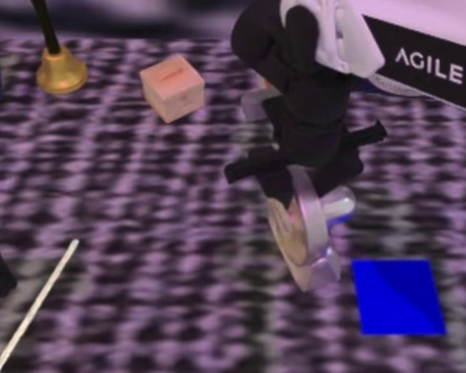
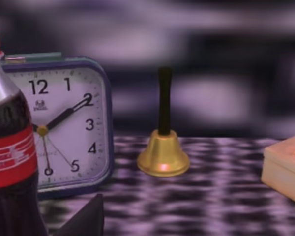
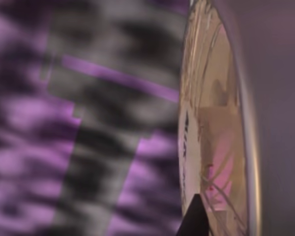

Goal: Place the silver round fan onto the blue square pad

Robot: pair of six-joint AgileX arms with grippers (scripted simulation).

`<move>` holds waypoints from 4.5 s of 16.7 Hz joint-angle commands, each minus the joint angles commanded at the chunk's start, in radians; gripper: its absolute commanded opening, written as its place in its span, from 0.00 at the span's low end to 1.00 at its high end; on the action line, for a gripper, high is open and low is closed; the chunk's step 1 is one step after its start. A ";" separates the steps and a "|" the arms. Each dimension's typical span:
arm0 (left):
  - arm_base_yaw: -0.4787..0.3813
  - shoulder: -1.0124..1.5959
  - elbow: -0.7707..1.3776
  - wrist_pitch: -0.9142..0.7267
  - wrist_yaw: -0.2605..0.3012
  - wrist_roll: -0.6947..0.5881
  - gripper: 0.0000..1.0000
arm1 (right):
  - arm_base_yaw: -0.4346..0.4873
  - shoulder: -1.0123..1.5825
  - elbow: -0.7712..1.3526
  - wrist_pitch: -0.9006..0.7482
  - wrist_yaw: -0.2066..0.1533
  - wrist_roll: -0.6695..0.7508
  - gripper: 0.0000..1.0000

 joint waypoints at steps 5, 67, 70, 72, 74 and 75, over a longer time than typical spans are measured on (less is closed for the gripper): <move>0.000 0.000 0.000 0.000 0.000 0.000 1.00 | 0.000 0.000 0.000 0.000 0.000 0.000 0.00; 0.000 0.000 0.000 0.000 0.000 0.000 1.00 | -0.165 -0.565 -0.627 0.058 -0.003 -1.414 0.53; 0.000 0.000 0.000 0.000 0.000 0.000 1.00 | -0.165 -0.565 -0.627 0.058 -0.003 -1.414 0.75; 0.000 0.000 0.000 0.000 0.000 0.000 1.00 | -0.165 -0.565 -0.627 0.058 -0.003 -1.414 0.90; 0.000 0.000 0.000 0.000 0.000 0.000 1.00 | -0.165 -0.565 -0.627 0.058 -0.003 -1.414 1.00; 0.000 0.000 0.000 0.000 0.000 0.000 1.00 | -0.165 -0.565 -0.627 0.058 -0.003 -1.414 1.00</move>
